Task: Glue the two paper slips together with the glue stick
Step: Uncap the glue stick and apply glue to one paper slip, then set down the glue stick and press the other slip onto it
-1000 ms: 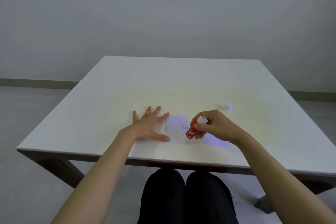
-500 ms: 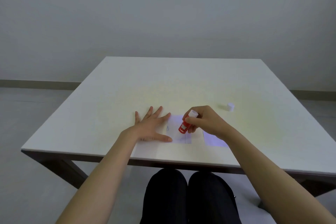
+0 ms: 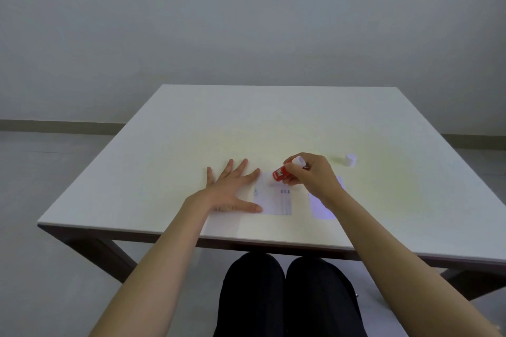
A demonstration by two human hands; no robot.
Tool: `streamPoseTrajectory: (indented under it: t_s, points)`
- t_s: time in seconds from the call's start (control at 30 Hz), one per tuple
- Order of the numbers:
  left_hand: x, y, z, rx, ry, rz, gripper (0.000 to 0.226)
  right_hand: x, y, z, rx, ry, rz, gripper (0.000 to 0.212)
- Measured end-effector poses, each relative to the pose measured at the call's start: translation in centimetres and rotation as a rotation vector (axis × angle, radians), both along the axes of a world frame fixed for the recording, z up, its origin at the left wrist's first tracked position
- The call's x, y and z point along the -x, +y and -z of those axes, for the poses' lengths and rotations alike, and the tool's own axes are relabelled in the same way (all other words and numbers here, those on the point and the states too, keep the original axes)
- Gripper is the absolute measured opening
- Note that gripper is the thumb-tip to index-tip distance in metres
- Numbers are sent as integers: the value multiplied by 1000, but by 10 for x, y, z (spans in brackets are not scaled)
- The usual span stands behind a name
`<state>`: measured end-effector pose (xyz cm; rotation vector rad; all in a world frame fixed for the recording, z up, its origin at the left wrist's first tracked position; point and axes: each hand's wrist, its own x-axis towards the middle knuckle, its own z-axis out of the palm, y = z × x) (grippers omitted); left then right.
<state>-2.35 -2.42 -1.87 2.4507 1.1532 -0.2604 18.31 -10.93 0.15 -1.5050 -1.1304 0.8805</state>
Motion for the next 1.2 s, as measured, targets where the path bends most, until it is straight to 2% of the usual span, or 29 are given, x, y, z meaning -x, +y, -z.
streamPoseTrajectory:
  t_s: [0.07,0.13,0.2,0.3,0.4,0.5,0.57,0.67,0.77,0.83,0.9,0.97,1.03,1.13,1.2]
  points:
    - [1,-1,-1,5,4,5,103,-1,-2,1,-13,29,148,9]
    - [2,-1,-1,3,16,15,104,-1,-8,0,-28,127,200,9]
    - [2,-2,-2,4,14,16,105,2,-13,-4,-28,364,196,9]
    - [2,-4,-5,17,-63,-25,98,8,-20,-14,7,850,193,8]
    - [0,-10,-9,41,-364,-174,80,16,-25,-19,14,1140,154,14]
    - [-10,-24,-15,84,-832,-336,49,29,-25,-22,1,1243,117,25]
    - [-24,-36,-20,165,-1054,-413,36,39,-23,-24,-6,1264,113,23]
    - [-40,-49,-29,259,-1256,-562,22,50,-21,-23,0,1261,115,14]
    - [-47,-51,-33,218,-1322,-665,5,54,-21,-21,-18,1249,113,20]
    - [-48,-51,-33,187,-1338,-704,3,54,-22,-19,-19,1203,113,18]
    - [-48,-50,-34,152,-1323,-724,5,53,-24,-17,-1,1010,112,17]
    - [-46,-42,-40,85,-1286,-731,6,49,-26,-15,27,696,123,22]
    - [-40,-27,-52,-11,-1246,-757,5,45,-28,-16,41,474,166,26]
    - [-29,-2,-70,-167,-1157,-780,15,38,-31,-18,4,305,208,23]
    - [-25,11,-77,-231,-1101,-797,5,33,-34,-17,-7,225,190,18]
